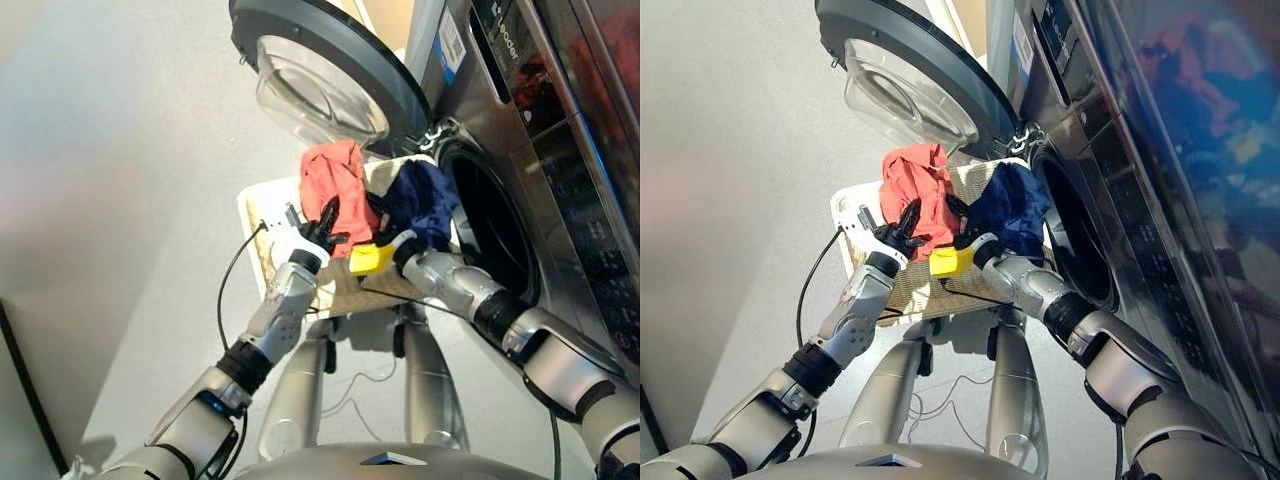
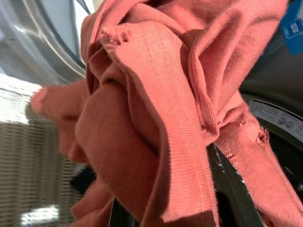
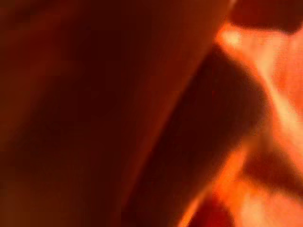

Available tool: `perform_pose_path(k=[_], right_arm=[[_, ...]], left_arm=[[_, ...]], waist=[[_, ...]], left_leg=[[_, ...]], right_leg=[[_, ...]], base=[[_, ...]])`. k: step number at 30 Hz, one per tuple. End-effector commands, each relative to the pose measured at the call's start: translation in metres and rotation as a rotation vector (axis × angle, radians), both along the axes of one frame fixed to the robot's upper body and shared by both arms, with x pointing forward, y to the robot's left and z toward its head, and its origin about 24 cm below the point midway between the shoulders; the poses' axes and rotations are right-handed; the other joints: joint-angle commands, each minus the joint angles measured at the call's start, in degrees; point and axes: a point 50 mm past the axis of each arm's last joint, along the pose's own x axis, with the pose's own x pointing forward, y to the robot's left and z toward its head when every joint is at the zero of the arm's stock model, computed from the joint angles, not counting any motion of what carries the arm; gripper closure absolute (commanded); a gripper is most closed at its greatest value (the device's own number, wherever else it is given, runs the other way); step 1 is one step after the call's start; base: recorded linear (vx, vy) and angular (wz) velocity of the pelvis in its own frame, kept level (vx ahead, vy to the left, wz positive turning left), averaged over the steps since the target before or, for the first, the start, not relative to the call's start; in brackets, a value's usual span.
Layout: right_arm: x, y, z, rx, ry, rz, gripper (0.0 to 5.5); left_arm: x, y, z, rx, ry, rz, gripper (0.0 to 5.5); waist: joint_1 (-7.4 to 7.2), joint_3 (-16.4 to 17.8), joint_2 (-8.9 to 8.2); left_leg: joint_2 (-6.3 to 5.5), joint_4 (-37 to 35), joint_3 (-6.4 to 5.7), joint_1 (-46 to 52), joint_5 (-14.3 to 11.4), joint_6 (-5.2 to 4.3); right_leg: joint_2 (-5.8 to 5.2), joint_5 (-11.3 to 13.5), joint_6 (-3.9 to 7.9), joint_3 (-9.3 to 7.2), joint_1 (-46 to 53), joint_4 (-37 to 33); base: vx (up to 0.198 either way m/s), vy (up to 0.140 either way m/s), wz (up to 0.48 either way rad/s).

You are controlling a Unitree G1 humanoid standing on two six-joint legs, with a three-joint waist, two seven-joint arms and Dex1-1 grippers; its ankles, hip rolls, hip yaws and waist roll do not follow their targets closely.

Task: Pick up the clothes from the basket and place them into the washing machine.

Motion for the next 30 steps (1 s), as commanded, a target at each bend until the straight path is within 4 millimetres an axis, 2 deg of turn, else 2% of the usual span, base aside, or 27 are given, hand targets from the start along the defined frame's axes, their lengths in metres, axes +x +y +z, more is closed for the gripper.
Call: perform_pose_path(k=[1,5,6,7,12,15,16,18,20,21,23,24,25,30], right_arm=[[-0.002,0.042,0.035,0.146,-0.118,0.128,5.50],[-0.003,0.039,0.039,0.224,-0.120,0.109,5.50],[-0.003,0.039,0.038,0.248,-0.110,0.100,5.50],[-0.004,0.038,0.039,0.277,-0.102,0.096,5.50],[-0.007,0.033,0.030,0.472,-0.005,0.027,5.50],[-0.010,0.028,0.020,0.691,0.113,-0.043,5.50],[-0.011,0.023,0.016,0.804,0.162,-0.087,5.50],[-0.013,0.013,0.007,0.989,0.235,-0.172,5.50],[-0.013,0.009,0.000,1.078,0.277,-0.227,5.50],[-0.013,0.009,0.000,1.078,0.277,-0.227,5.50],[-0.012,0.001,-0.001,1.285,0.298,-0.299,5.50],[-0.012,0.001,-0.001,1.285,0.299,-0.299,5.50],[-0.010,-0.014,-0.001,1.427,0.278,-0.367,5.50],[0.002,-0.048,0.009,1.704,0.194,-0.479,5.50]], left_arm=[[-0.011,-0.019,0.018,-0.061,-0.088,-0.109,5.50],[-0.013,-0.017,0.016,-0.058,-0.081,-0.113,5.50],[-0.013,-0.016,0.016,-0.055,-0.083,-0.114,5.00],[-0.014,-0.016,0.016,-0.055,-0.081,-0.115,0.00],[-0.014,-0.012,0.015,-0.067,-0.080,-0.103,0.00],[-0.010,0.001,0.021,-0.092,-0.100,-0.005,0.00],[-0.009,0.008,0.025,-0.092,-0.121,0.047,0.00],[-0.008,0.029,0.030,-0.118,-0.148,0.169,0.00],[-0.010,0.044,0.030,-0.137,-0.156,0.247,0.00],[-0.010,0.044,0.030,-0.137,-0.156,0.247,0.00],[-0.014,0.072,0.034,-0.175,-0.189,0.418,0.00],[-0.014,0.072,0.034,-0.174,-0.188,0.418,0.00],[-0.017,0.088,0.032,-0.147,-0.201,0.540,0.00],[-0.017,0.109,0.010,-0.097,-0.106,0.709,0.00]], waist=[[-0.30,-2.74,-0.01],[-0.11,-2.95,-0.02],[-0.08,-3.05,-0.03],[-0.10,-3.08,-0.08],[-0.17,-3.25,0.07],[-0.17,-3.29,0.13],[0.15,-3.40,0.41],[0.32,-3.12,0.53],[0.68,-2.96,0.73],[0.68,-2.96,0.73],[1.11,-2.67,1.03],[1.10,-2.68,1.02],[1.43,-2.35,1.46],[1.92,-1.68,2.83]], left_leg=[[-2.95,2.01,0.46,-4.76,1.05,2.13],[-2.82,2.37,0.47,-5.17,0.96,2.16],[-2.82,2.38,0.46,-5.23,0.94,2.19],[-2.79,2.41,0.50,-5.32,0.92,2.23],[-2.68,2.45,0.68,-5.50,0.94,2.26],[-2.69,2.58,0.72,-5.67,1.01,2.33],[-2.44,2.61,0.31,-4.90,-0.57,2.06],[-2.45,2.82,0.38,-5.08,-0.60,2.04],[-2.43,2.84,0.39,-5.25,-0.56,2.00],[-2.43,2.84,0.39,-5.25,-0.56,2.00],[-2.43,2.79,0.51,-5.80,-0.52,1.94],[-2.43,2.81,0.51,-5.81,-0.53,1.94],[-2.53,3.01,0.63,-6.35,-0.63,1.92],[-2.75,4.49,0.73,-8.76,-1.03,2.09]], right_leg=[[1.05,0.59,3.31,-1.60,2.74,-4.06],[0.99,0.59,3.26,-1.59,2.38,-3.79],[1.01,0.62,3.27,-1.54,2.34,-3.83],[1.06,0.65,3.27,-1.55,2.21,-3.78],[1.05,0.71,3.23,-1.25,1.90,-3.80],[1.02,0.74,3.19,-1.09,1.60,-3.65],[1.34,-0.66,3.52,-0.86,2.19,-3.28],[1.26,-0.66,3.45,-0.81,1.96,-3.10],[1.17,-0.71,3.37,-0.79,1.71,-2.97],[1.17,-0.71,3.37,-0.79,1.71,-2.97],[0.97,-0.80,3.22,-0.85,1.06,-2.80],[0.97,-0.82,3.22,-0.85,1.04,-2.78],[0.92,-0.96,3.11,-0.68,0.19,-2.32],[0.58,-1.54,2.72,-0.64,-2.45,-0.43]], base=[[0.000,0.000,0.000],[0.000,0.000,0.000],[0.000,0.000,0.000],[0.000,0.000,0.000],[0.000,0.000,0.000],[0.033,0.001,-0.003],[0.097,-0.002,-0.023],[0.048,0.001,-0.014],[0.000,0.000,0.000],[0.000,0.000,0.000],[0.000,0.000,0.000],[0.000,0.000,0.000],[0.000,0.000,0.000],[0.000,0.000,0.000]])
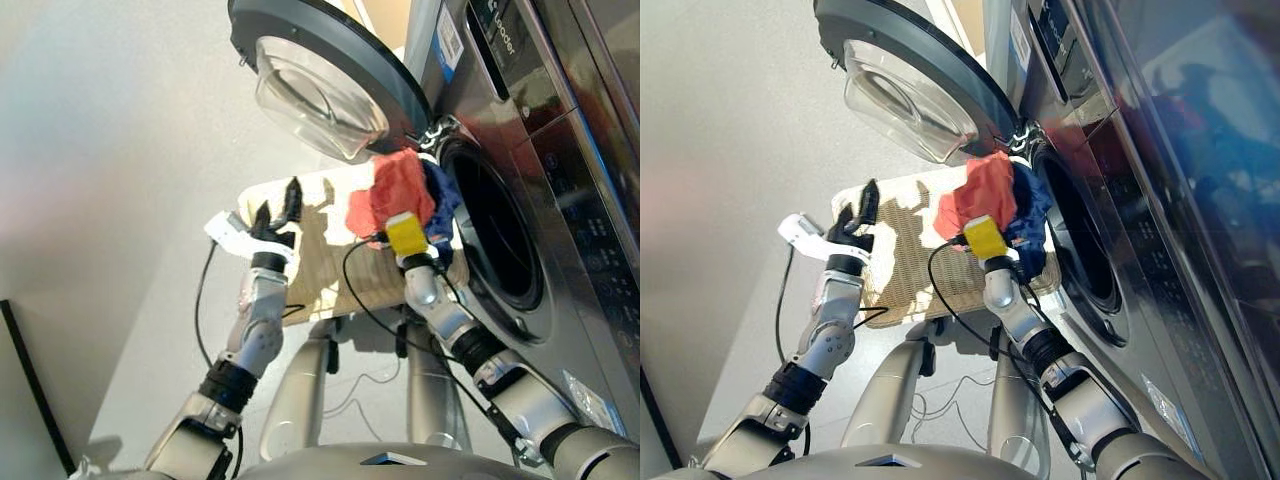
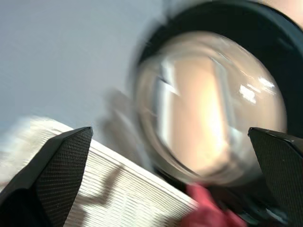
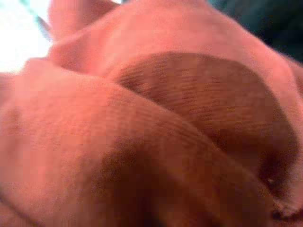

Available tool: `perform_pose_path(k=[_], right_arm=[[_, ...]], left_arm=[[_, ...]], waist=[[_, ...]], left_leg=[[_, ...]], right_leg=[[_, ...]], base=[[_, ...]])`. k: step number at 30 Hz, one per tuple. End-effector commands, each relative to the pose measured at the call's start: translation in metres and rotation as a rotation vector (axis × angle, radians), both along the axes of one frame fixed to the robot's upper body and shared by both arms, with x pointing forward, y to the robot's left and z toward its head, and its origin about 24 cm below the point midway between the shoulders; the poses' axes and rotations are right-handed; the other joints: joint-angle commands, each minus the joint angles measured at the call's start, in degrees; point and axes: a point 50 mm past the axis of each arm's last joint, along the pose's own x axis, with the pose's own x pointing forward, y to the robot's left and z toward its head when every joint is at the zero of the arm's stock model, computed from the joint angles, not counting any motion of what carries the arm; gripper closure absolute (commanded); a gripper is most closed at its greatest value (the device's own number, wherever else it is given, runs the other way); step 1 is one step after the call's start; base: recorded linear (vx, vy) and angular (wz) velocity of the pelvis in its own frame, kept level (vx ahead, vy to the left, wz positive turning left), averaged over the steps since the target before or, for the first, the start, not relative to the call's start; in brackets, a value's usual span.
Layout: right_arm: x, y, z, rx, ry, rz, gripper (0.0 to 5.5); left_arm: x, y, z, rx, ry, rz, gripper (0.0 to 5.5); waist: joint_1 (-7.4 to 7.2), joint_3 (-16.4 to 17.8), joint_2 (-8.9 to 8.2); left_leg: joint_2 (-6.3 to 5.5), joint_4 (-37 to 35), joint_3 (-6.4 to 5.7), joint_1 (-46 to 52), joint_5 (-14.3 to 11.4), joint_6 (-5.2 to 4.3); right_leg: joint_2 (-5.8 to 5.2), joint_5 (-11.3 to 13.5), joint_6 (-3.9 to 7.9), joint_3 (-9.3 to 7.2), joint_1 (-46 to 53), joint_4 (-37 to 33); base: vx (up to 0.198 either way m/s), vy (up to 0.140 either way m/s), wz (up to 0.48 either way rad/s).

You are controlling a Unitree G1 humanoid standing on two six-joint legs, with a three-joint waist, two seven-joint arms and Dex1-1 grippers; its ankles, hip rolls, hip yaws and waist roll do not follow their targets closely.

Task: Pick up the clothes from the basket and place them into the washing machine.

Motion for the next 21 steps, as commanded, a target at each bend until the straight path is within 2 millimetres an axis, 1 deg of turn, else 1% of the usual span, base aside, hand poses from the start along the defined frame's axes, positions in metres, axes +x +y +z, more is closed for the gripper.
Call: perform_pose_path(k=[1,2,3,4,6,7,8,9,11,12,13,14,15,16,17,18,19,21], right_arm=[[0.014,-0.001,0.038,0.255,-0.190,-0.081,5.50],[0.014,-0.002,0.038,0.255,-0.190,-0.081,5.50],[0.021,-0.016,0.047,0.371,-0.222,-0.164,5.50],[0.026,-0.023,0.056,0.429,-0.248,-0.200,5.50],[0.033,-0.034,0.071,0.505,-0.297,-0.258,5.50],[0.034,-0.035,0.072,0.506,-0.299,-0.258,5.50],[0.041,-0.047,0.095,0.601,-0.380,-0.311,5.50],[0.044,-0.053,0.102,0.627,-0.400,-0.327,5.50],[0.050,-0.068,0.123,0.719,-0.458,-0.398,5.50],[0.051,-0.069,0.124,0.720,-0.461,-0.398,5.50],[0.054,-0.079,0.147,0.753,-0.520,-0.429,5.50],[0.055,-0.083,0.156,0.775,-0.551,-0.436,5.50],[0.055,-0.091,0.168,0.813,-0.590,-0.455,5.50],[0.054,-0.098,0.184,0.831,-0.640,-0.463,5.50],[0.054,-0.104,0.197,0.818,-0.670,-0.467,5.50],[0.051,-0.113,0.210,0.807,-0.704,-0.481,5.50],[0.047,-0.121,0.229,0.784,-0.763,-0.482,5.50],[0.036,-0.137,0.256,0.729,-0.861,-0.501,5.50]], left_arm=[[-0.003,0.018,0.006,0.085,-0.040,0.115,0.00],[-0.003,0.018,0.006,0.085,-0.040,0.115,0.00],[-0.003,0.021,-0.002,0.138,0.004,0.126,0.00],[-0.002,0.021,-0.007,0.148,0.026,0.126,0.00],[-0.002,0.022,-0.008,0.165,0.034,0.122,0.00],[-0.002,0.021,-0.008,0.166,0.033,0.122,0.00],[-0.003,0.022,-0.010,0.184,0.040,0.110,0.00],[-0.003,0.022,-0.010,0.192,0.041,0.104,0.00],[-0.003,0.023,-0.013,0.206,0.053,0.092,0.00],[-0.003,0.023,-0.012,0.206,0.051,0.091,0.00],[-0.002,0.023,-0.012,0.208,0.054,0.083,0.00],[-0.001,0.022,-0.011,0.212,0.050,0.076,0.00],[0.000,0.022,-0.009,0.218,0.047,0.076,0.00],[0.001,0.022,-0.008,0.226,0.045,0.073,0.00],[0.001,0.022,-0.007,0.236,0.041,0.069,0.00],[0.002,0.023,-0.006,0.245,0.040,0.069,0.00],[0.001,0.024,-0.005,0.249,0.039,0.067,0.00],[0.001,0.024,-0.004,0.263,0.032,0.065,0.00]], waist=[[0.32,-0.16,1.43],[0.35,-0.20,1.42],[0.59,-0.03,2.17],[0.88,0.08,2.61],[1.35,0.39,3.31],[1.44,0.32,3.29],[1.95,0.72,4.01],[2.30,0.70,4.24],[2.97,0.79,4.87],[3.09,0.69,4.83],[3.42,1.23,5.31],[3.47,1.41,5.49],[3.60,1.66,5.62],[3.74,1.96,5.73],[3.79,2.14,5.79],[3.80,2.19,5.86],[3.91,2.24,5.95],[3.79,2.34,5.84]], left_leg=[[-2.61,3.40,0.60,-5.44,-1.11,2.16],[-2.60,3.46,0.61,-5.52,-1.14,2.16],[-2.61,5.06,0.51,-7.27,-1.58,2.28],[-2.66,6.02,0.41,-8.28,-1.90,2.44],[-2.60,8.34,0.40,-10.61,-2.70,2.65],[-2.58,8.54,0.41,-10.85,-2.81,2.65],[-2.66,11.23,0.34,-13.38,-3.57,2.87],[-2.70,12.59,0.28,-14.88,-3.99,2.93],[-2.74,15.07,0.20,-17.28,-4.85,3.12],[-2.71,15.39,0.23,-17.67,-5.01,3.13],[-2.44,17.56,0.17,-19.90,-5.49,3.18],[-2.28,18.66,0.08,-21.10,-5.92,3.21],[-2.25,20.46,0.11,-22.27,-6.48,3.35],[-2.32,22.29,0.12,-23.62,-7.21,3.62],[-2.20,23.79,0.15,-24.81,-7.73,3.65],[-2.17,25.20,0.02,-25.85,-8.22,3.72],[-2.07,26.66,0.06,-26.77,-8.58,3.77],[-1.76,28.02,-0.04,-27.98,-9.18,3.78]], right_leg=[[0.75,-1.85,2.69,-0.70,0.51,-0.96],[0.75,-1.87,2.69,-0.69,0.42,-0.91],[0.61,-2.38,2.44,-0.54,-1.47,0.77],[0.65,-2.67,2.31,-0.35,-2.64,1.89],[0.67,-3.36,2.05,-0.06,-5.03,4.16],[0.68,-3.42,2.04,-0.04,-5.25,4.31],[0.71,-4.08,1.74,0.11,-7.71,6.98],[0.81,-4.56,1.60,0.29,-9.09,8.17],[0.94,-5.23,1.40,0.47,-11.60,10.71],[0.96,-5.35,1.40,0.50,-11.97,10.97],[1.14,-5.99,1.19,0.73,-14.15,13.28],[1.27,-6.43,1.14,0.90,-15.43,14.45],[1.37,-6.79,1.08,0.93,-16.58,16.10],[1.66,-7.36,0.93,0.95,-17.97,17.85],[1.74,-7.81,0.88,1.00,-19.08,19.14],[1.98,-8.20,0.86,1.02,-20.11,20.44],[2.21,-8.53,0.78,0.92,-21.24,21.90],[2.40,-9.06,0.70,1.03,-22.40,23.02]], base=[[0.000,0.000,0.000],[0.000,0.000,0.000],[0.000,0.000,0.000],[0.000,0.000,0.000],[0.000,0.000,0.000],[-0.059,-0.013,0.122],[-0.062,-0.024,0.102],[-0.084,-0.031,0.074],[-0.026,-0.014,0.033],[-0.061,-0.034,0.083],[-0.062,-0.031,0.089],[-0.083,-0.045,0.069],[-0.055,-0.040,0.053],[-0.057,-0.052,0.036],[-0.048,-0.055,0.038],[0.000,0.000,0.000],[0.000,0.000,0.000],[0.000,0.000,0.000]])
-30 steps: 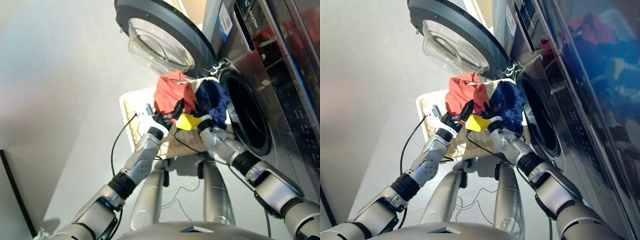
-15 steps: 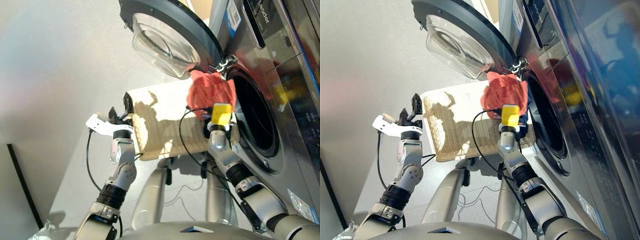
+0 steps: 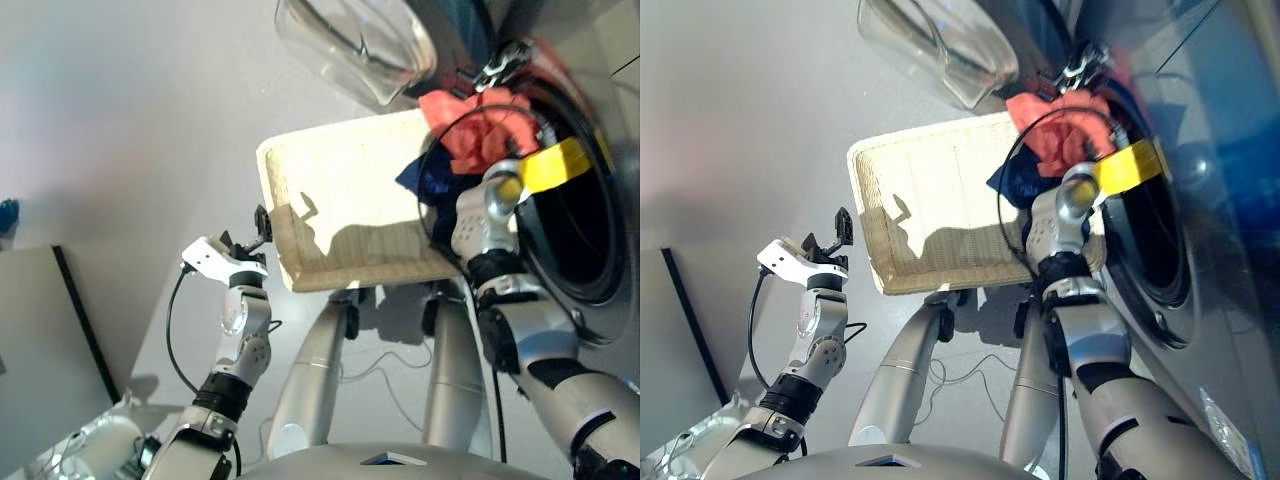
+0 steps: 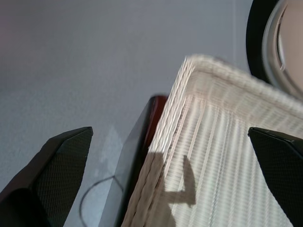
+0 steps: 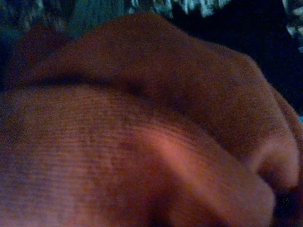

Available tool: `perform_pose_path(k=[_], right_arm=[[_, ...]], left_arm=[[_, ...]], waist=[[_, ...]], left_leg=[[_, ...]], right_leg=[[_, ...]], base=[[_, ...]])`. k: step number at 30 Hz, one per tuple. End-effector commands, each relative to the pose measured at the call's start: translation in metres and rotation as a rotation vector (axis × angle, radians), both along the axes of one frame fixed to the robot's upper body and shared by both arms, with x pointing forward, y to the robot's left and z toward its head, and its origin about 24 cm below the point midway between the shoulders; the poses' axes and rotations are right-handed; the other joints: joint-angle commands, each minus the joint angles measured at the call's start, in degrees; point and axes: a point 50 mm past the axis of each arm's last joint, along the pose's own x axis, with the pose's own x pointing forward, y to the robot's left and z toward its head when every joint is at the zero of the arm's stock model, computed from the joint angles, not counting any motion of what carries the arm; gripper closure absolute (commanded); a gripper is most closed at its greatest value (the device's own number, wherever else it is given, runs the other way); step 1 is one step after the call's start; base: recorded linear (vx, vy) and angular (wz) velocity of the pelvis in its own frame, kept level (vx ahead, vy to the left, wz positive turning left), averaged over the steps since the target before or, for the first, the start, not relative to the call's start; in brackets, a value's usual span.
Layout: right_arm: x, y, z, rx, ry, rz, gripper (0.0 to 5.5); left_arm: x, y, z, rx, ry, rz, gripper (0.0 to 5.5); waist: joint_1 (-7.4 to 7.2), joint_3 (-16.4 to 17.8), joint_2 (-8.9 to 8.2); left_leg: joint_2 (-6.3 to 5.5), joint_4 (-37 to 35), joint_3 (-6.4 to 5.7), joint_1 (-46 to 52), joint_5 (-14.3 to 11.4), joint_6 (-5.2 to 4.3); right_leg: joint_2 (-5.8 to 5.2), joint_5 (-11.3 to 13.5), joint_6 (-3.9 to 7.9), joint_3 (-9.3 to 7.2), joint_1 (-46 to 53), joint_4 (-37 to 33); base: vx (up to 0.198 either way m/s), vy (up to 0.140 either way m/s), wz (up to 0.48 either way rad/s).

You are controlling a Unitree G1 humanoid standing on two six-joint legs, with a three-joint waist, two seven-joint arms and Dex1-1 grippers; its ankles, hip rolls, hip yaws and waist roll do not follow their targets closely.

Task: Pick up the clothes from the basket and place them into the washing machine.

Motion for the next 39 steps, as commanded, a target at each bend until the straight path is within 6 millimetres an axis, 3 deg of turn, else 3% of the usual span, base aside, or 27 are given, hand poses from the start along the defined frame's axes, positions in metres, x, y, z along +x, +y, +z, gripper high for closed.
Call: perform_pose_path(k=[1,4,6,10,14,15,16,19,21,26,32,33,39], right_arm=[[-0.033,-0.035,0.098,-0.186,-0.312,-0.174,5.50],[-0.056,-0.055,0.130,-0.274,-0.384,-0.293,5.50],[-0.061,-0.058,0.135,-0.268,-0.405,-0.330,5.50],[-0.066,-0.067,0.122,-0.227,-0.372,-0.427,5.50],[-0.051,-0.063,0.097,-0.236,-0.260,-0.381,5.50],[-0.044,-0.060,0.088,-0.239,-0.222,-0.335,4.40],[-0.031,-0.058,0.070,-0.275,-0.109,-0.267,0.00],[-0.018,-0.049,0.057,-0.291,-0.063,-0.132,0.00],[0.003,-0.030,0.016,-0.374,0.108,0.088,0.00],[0.016,0.007,-0.040,-0.591,0.350,0.347,0.00],[0.018,0.038,-0.070,-0.669,0.426,0.486,0.00],[0.019,0.048,-0.078,-0.777,0.486,0.537,0.00],[0.019,0.063,-0.100,-0.938,0.648,0.565,0.00]], left_arm=[[0.001,0.024,0.023,0.113,-0.107,0.038,0.00],[0.002,0.024,0.020,0.143,-0.088,0.030,0.00],[0.003,0.024,0.019,0.142,-0.083,0.030,0.00],[0.005,0.028,0.018,0.140,-0.073,0.063,0.00],[0.007,0.030,0.020,0.148,-0.082,0.081,0.00],[0.007,0.030,0.020,0.144,-0.080,0.083,0.00],[0.008,0.033,0.018,0.146,-0.070,0.090,0.00],[0.008,0.034,0.017,0.133,-0.067,0.093,0.00],[0.009,0.037,0.015,0.126,-0.059,0.082,0.00],[0.008,0.041,0.002,0.093,-0.008,0.053,0.00],[0.008,0.045,-0.004,0.082,0.010,0.065,0.00],[0.009,0.045,-0.004,0.087,0.013,0.059,0.00],[0.011,0.041,-0.001,0.107,0.002,0.039,0.00]], waist=[[-0.85,0.22,1.53],[-1.22,0.31,1.26],[-1.28,0.44,1.11],[-2.16,-0.13,0.65],[-2.37,-1.05,0.25],[-2.40,-1.11,0.09],[-2.36,-1.23,-0.22],[-2.67,-1.13,-0.56],[-2.83,-0.83,-1.32],[-3.15,-0.54,-2.42],[-3.07,-0.61,-3.34],[-2.92,-0.54,-3.64],[-2.05,0.02,-3.62]], left_leg=[[-1.09,4.13,0.09,-3.06,-3.29,3.37],[-0.90,4.17,0.21,-3.01,-3.53,3.22],[-0.87,3.91,0.32,-2.80,-3.54,3.22],[-0.88,3.33,0.56,-2.22,-3.84,3.50],[-0.80,2.69,0.90,-1.83,-3.82,3.37],[-0.73,2.53,0.98,-1.73,-3.80,3.37],[-0.61,2.10,1.08,-1.57,-3.72,3.31],[-0.31,1.06,1.30,-1.08,-3.45,3.19],[0.01,0.04,1.55,-0.66,-2.79,2.92],[0.00,-2.03,1.43,0.58,-1.43,2.60],[-0.10,-2.98,1.02,0.86,-0.71,2.64],[-0.17,-3.19,0.91,0.81,-0.53,2.68],[-0.50,-2.25,0.28,-0.36,-0.36,2.90]], right_leg=[[3.20,-5.72,0.93,-0.74,-0.33,4.42],[3.43,-6.05,0.98,-0.44,-0.92,4.99],[3.50,-6.12,0.97,-0.30,-0.86,4.86],[3.88,-6.00,0.98,-0.21,-0.42,4.29],[3.99,-5.91,0.80,-0.34,-0.01,3.68],[4.02,-5.76,0.75,-0.31,0.09,3.44],[3.98,-5.49,0.72,-0.33,0.28,3.01],[3.87,-4.91,0.68,-0.36,0.98,1.74],[3.54,-3.89,0.63,-0.58,1.62,0.23],[3.40,-2.99,0.47,-1.02,3.54,-2.12],[3.17,-2.53,0.50,-1.57,4.32,-3.29],[3.12,-2.45,0.47,-1.67,4.51,-3.39],[2.90,-3.22,0.51,-2.07,3.85,-1.79]], base=[[0.000,0.000,0.000],[0.000,0.000,0.000],[0.000,0.000,0.000],[0.000,0.000,0.000],[0.000,0.000,0.000],[0.000,0.000,0.000],[0.000,0.000,0.000],[0.000,0.000,0.000],[0.000,0.000,0.000],[0.000,0.000,0.000],[0.000,0.000,0.000],[0.000,0.000,0.000],[0.000,0.000,0.000]])
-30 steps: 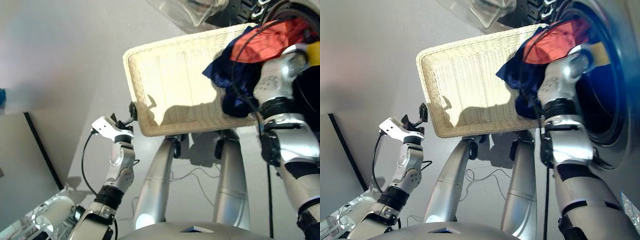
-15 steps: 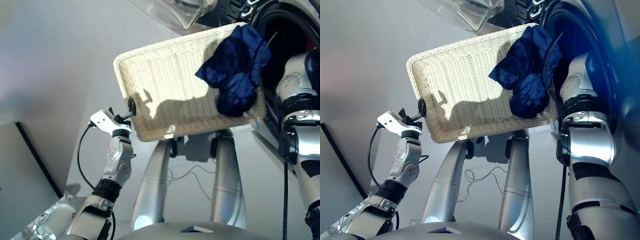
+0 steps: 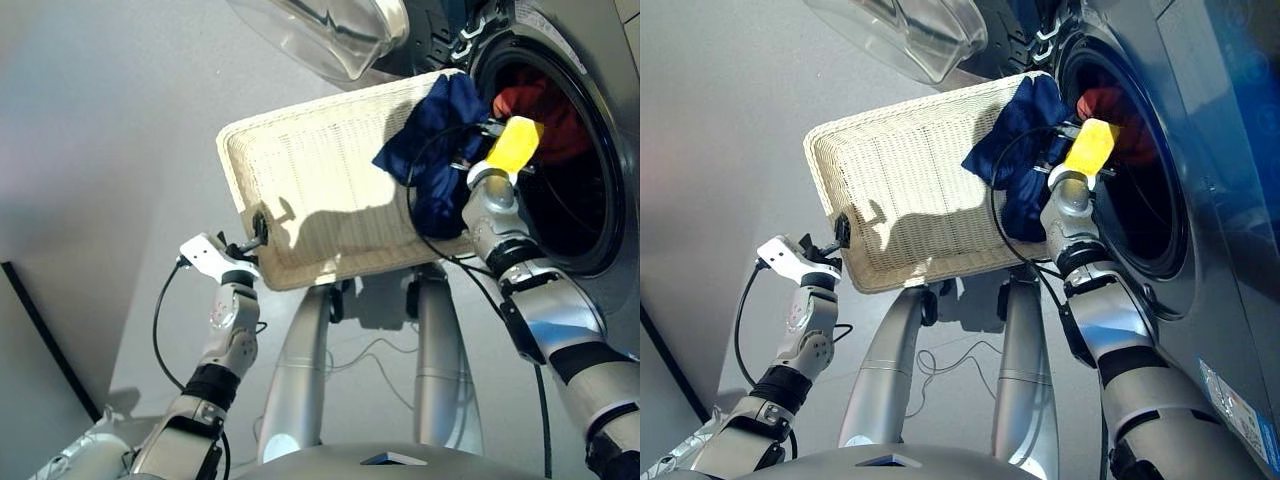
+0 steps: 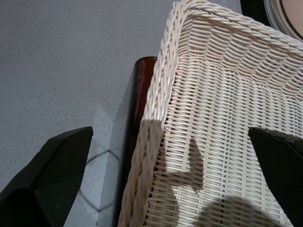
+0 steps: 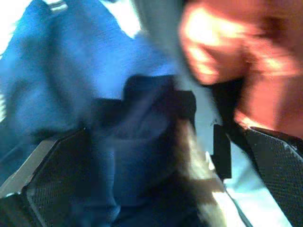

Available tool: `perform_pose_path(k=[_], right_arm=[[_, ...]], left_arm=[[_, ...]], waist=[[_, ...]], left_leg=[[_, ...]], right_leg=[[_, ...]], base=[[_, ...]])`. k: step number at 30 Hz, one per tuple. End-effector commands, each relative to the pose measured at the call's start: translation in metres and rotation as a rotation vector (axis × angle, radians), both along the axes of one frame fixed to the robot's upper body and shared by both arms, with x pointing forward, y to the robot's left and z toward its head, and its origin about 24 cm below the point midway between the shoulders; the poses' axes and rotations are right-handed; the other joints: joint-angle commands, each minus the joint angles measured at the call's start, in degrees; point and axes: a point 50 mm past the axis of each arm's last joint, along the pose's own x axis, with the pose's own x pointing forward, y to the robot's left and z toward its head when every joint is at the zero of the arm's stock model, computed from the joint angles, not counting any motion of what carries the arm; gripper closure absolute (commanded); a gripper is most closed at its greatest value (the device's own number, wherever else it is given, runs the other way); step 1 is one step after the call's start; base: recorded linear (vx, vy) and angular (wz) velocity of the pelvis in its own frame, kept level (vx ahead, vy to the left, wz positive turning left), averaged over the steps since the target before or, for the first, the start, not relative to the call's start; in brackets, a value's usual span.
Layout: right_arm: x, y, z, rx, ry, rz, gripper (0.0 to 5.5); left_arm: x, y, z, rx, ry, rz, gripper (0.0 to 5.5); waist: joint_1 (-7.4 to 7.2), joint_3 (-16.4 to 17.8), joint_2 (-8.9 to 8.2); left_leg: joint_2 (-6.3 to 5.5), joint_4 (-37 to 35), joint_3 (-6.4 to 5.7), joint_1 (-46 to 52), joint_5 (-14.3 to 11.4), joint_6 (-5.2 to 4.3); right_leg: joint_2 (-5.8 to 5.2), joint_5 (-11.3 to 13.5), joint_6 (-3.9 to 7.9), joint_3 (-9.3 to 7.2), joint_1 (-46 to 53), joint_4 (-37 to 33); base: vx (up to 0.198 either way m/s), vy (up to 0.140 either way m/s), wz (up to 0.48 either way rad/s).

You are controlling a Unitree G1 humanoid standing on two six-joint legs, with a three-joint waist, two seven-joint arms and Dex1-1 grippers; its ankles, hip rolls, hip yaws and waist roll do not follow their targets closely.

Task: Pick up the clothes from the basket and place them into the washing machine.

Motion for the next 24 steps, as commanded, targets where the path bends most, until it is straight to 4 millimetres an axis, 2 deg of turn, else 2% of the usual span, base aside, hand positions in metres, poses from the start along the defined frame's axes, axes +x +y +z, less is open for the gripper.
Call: perform_pose_path(k=[1,2,6,10,12,15,17,19,24], right_arm=[[0.000,0.009,-0.008,-0.186,0.061,0.043,0.00],[0.000,0.011,-0.014,-0.278,0.109,0.065,0.00],[-0.003,0.021,-0.031,-0.454,0.195,0.106,0.00],[-0.011,0.029,-0.054,-0.468,0.279,0.174,0.00],[-0.012,0.031,-0.057,-0.438,0.288,0.173,0.00],[-0.012,0.027,-0.056,-0.257,0.270,0.132,0.00],[-0.010,0.014,-0.047,-0.031,0.217,0.042,0.00],[-0.008,0.004,-0.039,0.119,0.178,-0.024,0.00],[-0.002,-0.006,-0.022,0.381,0.087,-0.087,0.00]], left_arm=[[0.003,0.018,0.014,0.021,-0.062,0.050,0.00],[0.003,0.016,0.013,0.027,-0.058,0.041,0.00],[0.005,0.012,0.017,0.049,-0.068,0.013,0.00],[0.006,0.007,0.021,0.056,-0.081,-0.012,0.00],[0.008,0.006,0.021,0.062,-0.081,-0.012,0.00],[0.010,0.004,0.024,0.050,-0.088,-0.014,0.00],[0.011,0.002,0.025,0.042,-0.090,-0.014,0.00],[0.011,0.002,0.024,0.044,-0.086,-0.013,0.00],[0.007,0.003,0.019,0.041,-0.064,-0.020,0.00]], waist=[[2.72,-0.28,-0.16],[3.11,-0.24,-0.08],[3.97,0.01,0.23],[4.53,0.11,0.36],[4.67,0.03,0.29],[4.84,0.37,0.45],[4.98,0.78,0.85],[5.25,0.99,1.30],[5.60,0.44,1.94]], left_leg=[[-1.48,-2.56,0.15,-2.11,1.26,2.56],[-1.65,-2.11,-0.11,-2.57,1.25,2.66],[-1.93,-1.06,-0.70,-3.71,1.12,2.84],[-2.27,-1.30,-0.97,-4.03,1.26,2.92],[-2.43,-1.88,-0.99,-3.94,1.38,2.96],[-2.68,-2.35,-1.08,-4.28,1.45,2.95],[-2.84,-2.40,-1.08,-4.81,1.35,2.95],[-2.93,-2.10,-0.90,-5.41,1.24,3.01],[-2.83,-1.35,-0.63,-5.73,0.76,3.16]], right_leg=[[1.59,-2.99,-1.06,-3.36,1.29,-0.18],[1.52,-3.15,-1.10,-3.48,0.98,0.25],[1.19,-3.78,-1.11,-3.85,0.04,1.57],[0.92,-4.05,-1.07,-4.08,-0.30,1.63],[0.84,-4.14,-1.01,-4.16,-0.48,1.40],[0.76,-4.37,-0.88,-4.09,-0.98,1.38],[0.65,-4.52,-0.79,-3.93,-1.63,1.54],[0.66,-4.68,-0.78,-3.94,-2.33,2.05],[0.80,-4.76,-0.78,-3.51,-3.22,2.77]], base=[[0.000,0.000,0.000],[0.000,0.000,0.000],[0.006,-0.001,0.051],[0.007,0.000,0.050],[0.000,0.000,0.000],[0.000,0.000,0.000],[0.000,0.000,0.000],[0.000,0.000,0.000],[0.000,0.000,0.000]])
